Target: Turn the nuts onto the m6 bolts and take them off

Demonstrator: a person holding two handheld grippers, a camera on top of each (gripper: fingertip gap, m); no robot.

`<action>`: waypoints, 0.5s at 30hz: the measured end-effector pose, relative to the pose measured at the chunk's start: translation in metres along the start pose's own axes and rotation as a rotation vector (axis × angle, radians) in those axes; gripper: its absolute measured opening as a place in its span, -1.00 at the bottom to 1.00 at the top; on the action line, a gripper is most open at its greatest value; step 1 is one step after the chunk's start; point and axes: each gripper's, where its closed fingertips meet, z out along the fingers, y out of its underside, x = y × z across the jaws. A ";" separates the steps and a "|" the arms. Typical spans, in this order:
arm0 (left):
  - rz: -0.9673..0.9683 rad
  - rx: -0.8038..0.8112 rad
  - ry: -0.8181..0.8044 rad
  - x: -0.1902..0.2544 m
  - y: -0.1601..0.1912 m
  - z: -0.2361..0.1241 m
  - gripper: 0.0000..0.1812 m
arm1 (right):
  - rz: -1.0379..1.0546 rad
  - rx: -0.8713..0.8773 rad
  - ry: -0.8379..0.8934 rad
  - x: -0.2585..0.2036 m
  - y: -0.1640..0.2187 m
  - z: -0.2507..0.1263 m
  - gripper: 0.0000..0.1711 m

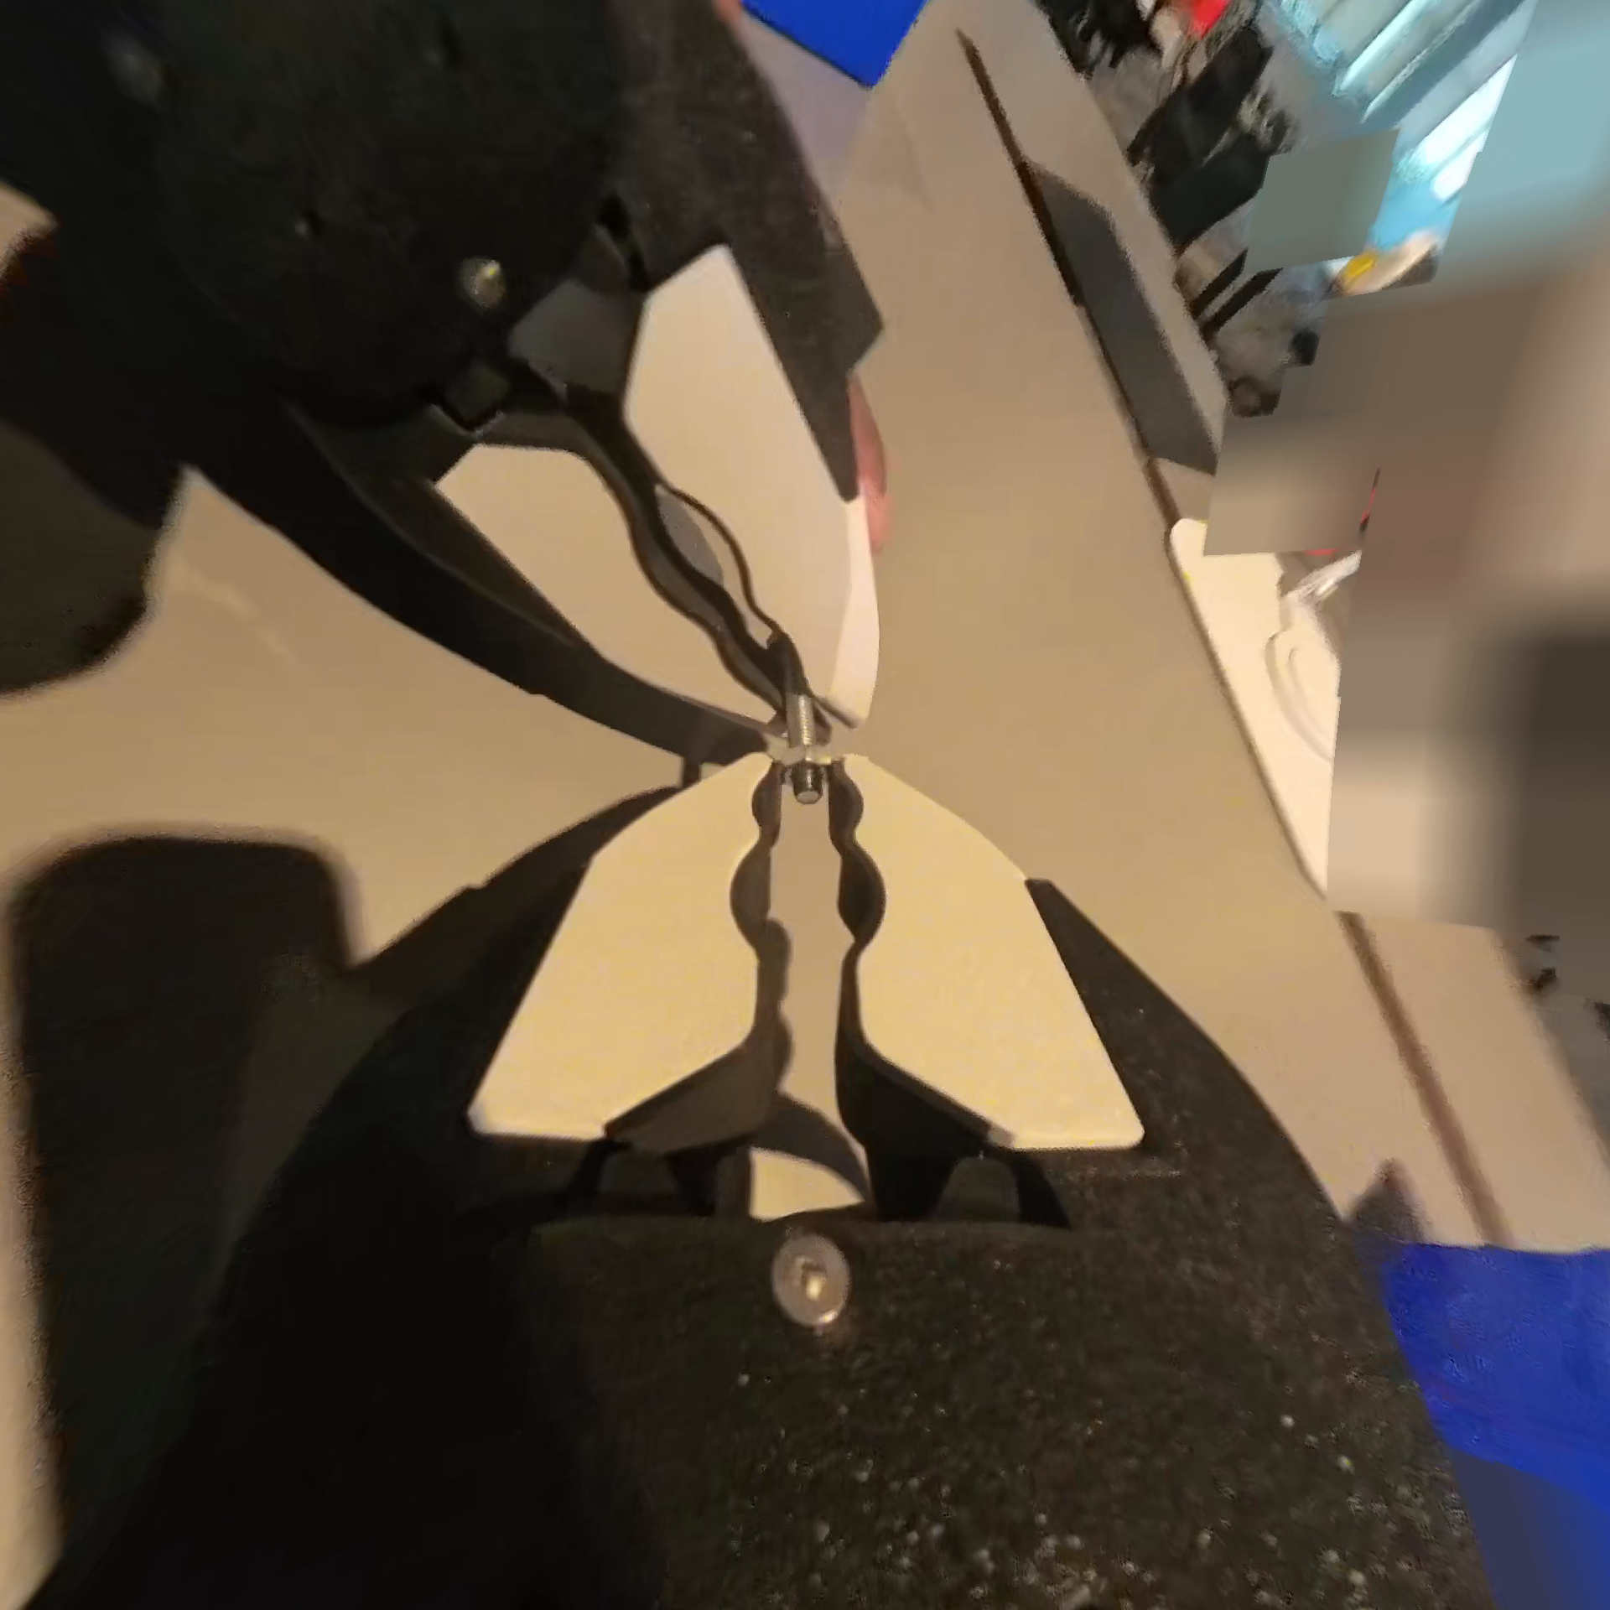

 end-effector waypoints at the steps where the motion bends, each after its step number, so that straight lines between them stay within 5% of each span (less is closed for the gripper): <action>1: 0.033 -0.014 -0.009 0.000 0.001 0.000 -0.94 | 0.106 -0.011 -0.040 -0.002 0.001 0.001 -0.88; 6: 0.165 -0.048 -0.057 -0.001 0.001 0.000 -0.94 | 0.946 0.068 -0.421 -0.010 -0.001 0.000 -0.88; 8: 0.131 -0.034 -0.055 -0.002 -0.002 0.000 -0.94 | 1.103 0.144 -0.547 -0.007 -0.005 -0.005 -0.87; 11: 0.080 -0.025 -0.053 -0.004 -0.002 0.000 -0.94 | 1.005 0.208 -0.520 0.004 -0.010 -0.012 -0.68; 15: 0.004 -0.016 -0.022 -0.003 0.002 0.000 -0.94 | 0.594 0.170 -0.257 0.016 -0.009 -0.015 -0.57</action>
